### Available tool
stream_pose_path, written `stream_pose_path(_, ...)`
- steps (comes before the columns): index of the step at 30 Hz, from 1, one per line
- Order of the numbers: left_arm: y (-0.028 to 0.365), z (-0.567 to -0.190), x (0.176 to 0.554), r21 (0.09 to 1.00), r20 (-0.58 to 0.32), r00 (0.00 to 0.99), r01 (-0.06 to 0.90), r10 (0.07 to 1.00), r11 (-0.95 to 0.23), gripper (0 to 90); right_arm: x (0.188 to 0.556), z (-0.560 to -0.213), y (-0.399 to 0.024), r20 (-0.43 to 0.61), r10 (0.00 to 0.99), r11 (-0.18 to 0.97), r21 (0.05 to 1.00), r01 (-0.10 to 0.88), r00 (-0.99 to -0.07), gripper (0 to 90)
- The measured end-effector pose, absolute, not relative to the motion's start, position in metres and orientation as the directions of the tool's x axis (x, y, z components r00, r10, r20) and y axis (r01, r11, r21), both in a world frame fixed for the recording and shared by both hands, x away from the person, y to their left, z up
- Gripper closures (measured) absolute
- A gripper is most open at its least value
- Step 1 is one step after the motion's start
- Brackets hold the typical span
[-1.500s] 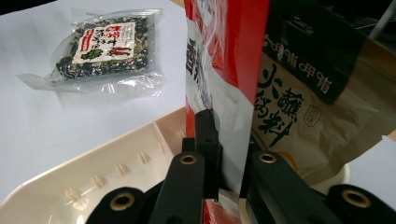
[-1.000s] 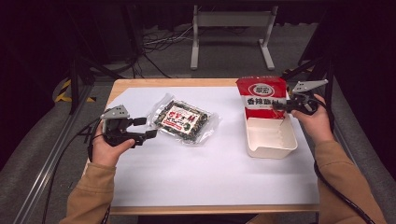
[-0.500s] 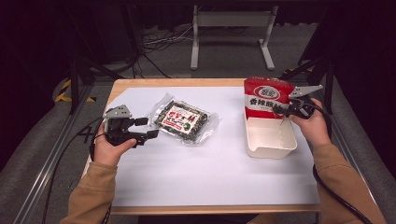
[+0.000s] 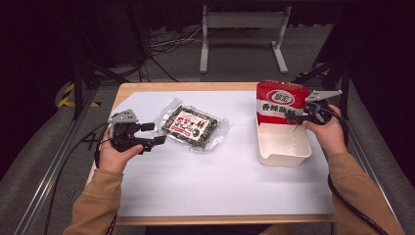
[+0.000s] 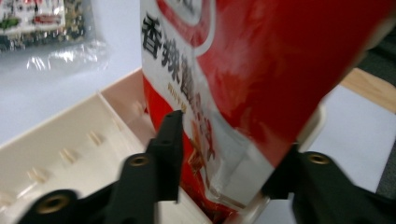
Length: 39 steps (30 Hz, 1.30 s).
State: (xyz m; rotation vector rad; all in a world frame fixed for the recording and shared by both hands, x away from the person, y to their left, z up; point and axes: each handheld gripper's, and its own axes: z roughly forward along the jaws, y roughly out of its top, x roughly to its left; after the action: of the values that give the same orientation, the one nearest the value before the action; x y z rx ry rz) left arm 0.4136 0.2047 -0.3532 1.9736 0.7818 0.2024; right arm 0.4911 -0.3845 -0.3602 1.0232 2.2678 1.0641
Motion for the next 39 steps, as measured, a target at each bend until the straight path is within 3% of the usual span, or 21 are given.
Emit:
stream_pose_path(4,0.203,-0.354,0.417,0.836,-0.172,0.781,0.438,0.600,-0.331,26.1,0.485,-0.354,-0.390,-0.041,0.794,0.368,0.826,0.426,-0.607,40.1)
stream_pose_path(12,0.202,-0.356,0.424,0.827,-0.156,0.769,0.445,0.620,-0.343,23.9,0.466,-0.339,-0.394,-0.076,0.801,0.383,0.827,0.411,-0.594,34.5)
stream_pose_path(23,0.202,-0.358,0.433,0.818,-0.130,0.754,0.448,0.644,-0.361,23.0,0.435,-0.323,-0.396,-0.094,0.810,0.399,0.811,0.427,-0.580,34.9)
stream_pose_path(39,0.207,-0.369,0.444,0.805,-0.121,0.705,0.482,0.698,-0.347,23.6,0.388,-0.318,-0.359,-0.052,0.766,0.376,0.845,0.380,-0.641,36.7)
